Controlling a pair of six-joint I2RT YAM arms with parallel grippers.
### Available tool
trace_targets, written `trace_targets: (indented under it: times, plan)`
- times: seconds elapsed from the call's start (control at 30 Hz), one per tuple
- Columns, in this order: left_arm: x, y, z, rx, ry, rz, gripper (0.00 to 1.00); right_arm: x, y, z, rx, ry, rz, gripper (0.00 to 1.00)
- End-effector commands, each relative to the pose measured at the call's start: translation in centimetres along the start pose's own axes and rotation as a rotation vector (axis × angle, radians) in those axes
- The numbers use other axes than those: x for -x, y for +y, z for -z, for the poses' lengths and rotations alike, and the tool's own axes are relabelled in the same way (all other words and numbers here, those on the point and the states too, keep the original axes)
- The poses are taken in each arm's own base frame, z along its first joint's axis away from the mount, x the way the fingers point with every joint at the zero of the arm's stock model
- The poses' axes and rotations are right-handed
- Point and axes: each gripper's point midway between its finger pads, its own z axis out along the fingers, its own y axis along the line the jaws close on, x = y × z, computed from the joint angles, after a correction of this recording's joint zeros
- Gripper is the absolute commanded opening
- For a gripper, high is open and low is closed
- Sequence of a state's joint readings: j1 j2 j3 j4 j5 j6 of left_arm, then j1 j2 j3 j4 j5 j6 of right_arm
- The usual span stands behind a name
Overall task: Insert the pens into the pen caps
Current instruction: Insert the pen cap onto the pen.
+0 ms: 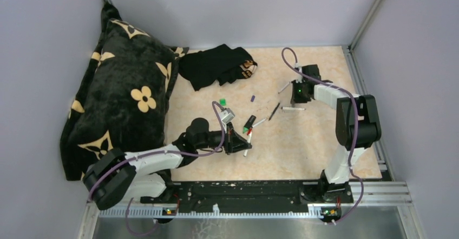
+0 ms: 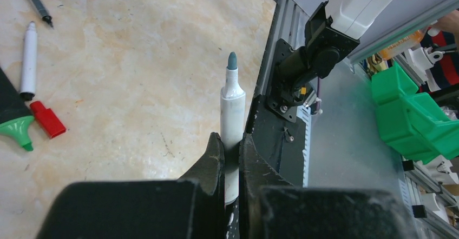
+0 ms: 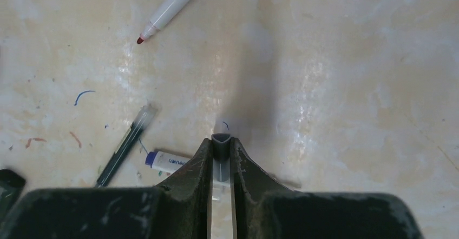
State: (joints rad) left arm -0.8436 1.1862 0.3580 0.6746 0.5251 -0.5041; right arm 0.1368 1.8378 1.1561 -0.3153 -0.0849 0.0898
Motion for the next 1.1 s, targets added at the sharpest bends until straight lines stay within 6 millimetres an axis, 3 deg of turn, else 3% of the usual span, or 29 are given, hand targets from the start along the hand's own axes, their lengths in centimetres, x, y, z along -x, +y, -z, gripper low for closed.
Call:
trace_targets:
  times: [0.0,0.1,0.23,0.33,0.43,0.57,0.7,0.83,0.97,1.07]
  plan:
    - [1.7,-1.9,-1.6,-0.098,-0.025,-0.054,0.00,6.3,0.7,5.3,0.100,-0.273,-0.046,0.00]
    - [1.8,-2.0,-2.8,-0.119,-0.020,-0.055,0.00,7.8,1.4,8.5,0.176,-0.372,-0.066,0.00]
    - [2.6,-2.7,-4.2,-0.149,-0.029,-0.069,0.00,8.2,3.3,12.7,0.340,-0.453,-0.088,0.00]
    - [3.6,-3.7,-5.0,-0.180,-0.061,-0.106,0.00,8.4,5.2,17.8,0.520,-0.561,-0.072,0.00]
    - [4.5,-5.4,-5.7,-0.237,-0.107,-0.166,0.00,7.3,7.7,22.4,0.714,-0.643,-0.012,0.00]
    - [4.9,-5.7,-6.9,-0.243,-0.111,-0.215,0.00,5.2,11.0,27.3,0.974,-0.689,0.129,0.00]
    - [4.1,-4.6,-7.4,-0.193,-0.044,-0.237,0.00,2.9,12.1,28.0,1.075,-0.669,0.306,0.00]
    - [2.2,-3.4,-5.8,-0.136,0.036,-0.314,0.00,-0.9,12.4,27.7,1.167,-0.598,0.528,0.00]
    - [0.5,-3.2,-3.5,-0.133,0.089,-0.402,0.00,-4.7,12.8,28.3,1.064,-0.797,0.984,0.00]
    - [-0.3,-3.4,-2.5,-0.140,0.124,-0.419,0.00,-5.8,13.0,27.4,0.990,-0.823,1.243,0.00]
